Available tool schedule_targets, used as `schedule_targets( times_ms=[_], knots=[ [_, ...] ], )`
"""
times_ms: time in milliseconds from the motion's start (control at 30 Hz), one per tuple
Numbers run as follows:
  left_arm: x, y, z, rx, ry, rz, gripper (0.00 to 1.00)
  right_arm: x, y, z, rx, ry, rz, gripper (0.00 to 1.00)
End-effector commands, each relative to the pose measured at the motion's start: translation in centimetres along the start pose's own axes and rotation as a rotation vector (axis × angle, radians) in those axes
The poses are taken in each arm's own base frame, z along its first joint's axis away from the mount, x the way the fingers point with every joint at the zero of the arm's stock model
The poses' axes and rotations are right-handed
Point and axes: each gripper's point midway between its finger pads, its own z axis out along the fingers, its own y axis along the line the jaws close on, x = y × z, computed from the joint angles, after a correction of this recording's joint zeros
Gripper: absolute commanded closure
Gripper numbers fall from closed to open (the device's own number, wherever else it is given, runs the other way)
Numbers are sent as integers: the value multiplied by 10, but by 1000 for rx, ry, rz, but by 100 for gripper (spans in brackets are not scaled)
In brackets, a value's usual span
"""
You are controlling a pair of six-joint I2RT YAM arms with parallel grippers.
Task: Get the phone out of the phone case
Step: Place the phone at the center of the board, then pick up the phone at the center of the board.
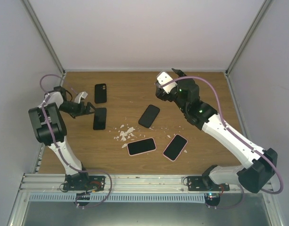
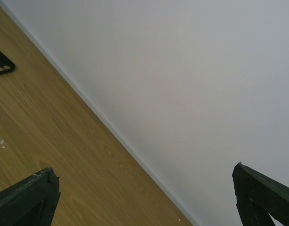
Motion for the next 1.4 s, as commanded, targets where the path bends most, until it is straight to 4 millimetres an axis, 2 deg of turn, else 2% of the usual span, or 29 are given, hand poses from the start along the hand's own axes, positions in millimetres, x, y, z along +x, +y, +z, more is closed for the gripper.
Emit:
schedule_targets(
  times_ms=[0,100,233,367,533,600,667,833,900,1000,1233,1367],
  knots=[
    [-29,-18,-35,-141,-84,109,1,-3,-11,-14,14,-24,37,0],
    [-45,-46,-47,-190,-108,194,1,0,-13,-19,19,-27,40,0],
    [-61,-91,-40,-252,-92,311,1,3,-16,-25,27,-28,47,0],
    [-70,-130,-18,-327,-66,399,1,8,-26,-33,43,-26,74,0],
    [-78,-187,14,-333,-64,530,1,23,-39,-42,67,-5,104,0],
    [-82,-202,29,-370,-83,571,1,29,-42,-45,74,4,111,0],
    [-78,-214,48,-375,-69,611,1,35,-45,-48,83,13,117,0],
    [-52,-235,102,-255,33,602,1,47,-48,-52,99,36,107,0],
    [-45,-239,120,-253,13,585,1,51,-49,-52,106,42,97,0],
    [-30,-247,147,-305,-7,658,1,57,-48,-53,115,51,85,0],
    [-10,-244,195,-400,12,765,1,66,-42,-49,109,66,70,0],
    [4,-245,215,-387,28,796,1,66,-41,-47,104,68,67,0]
  ],
)
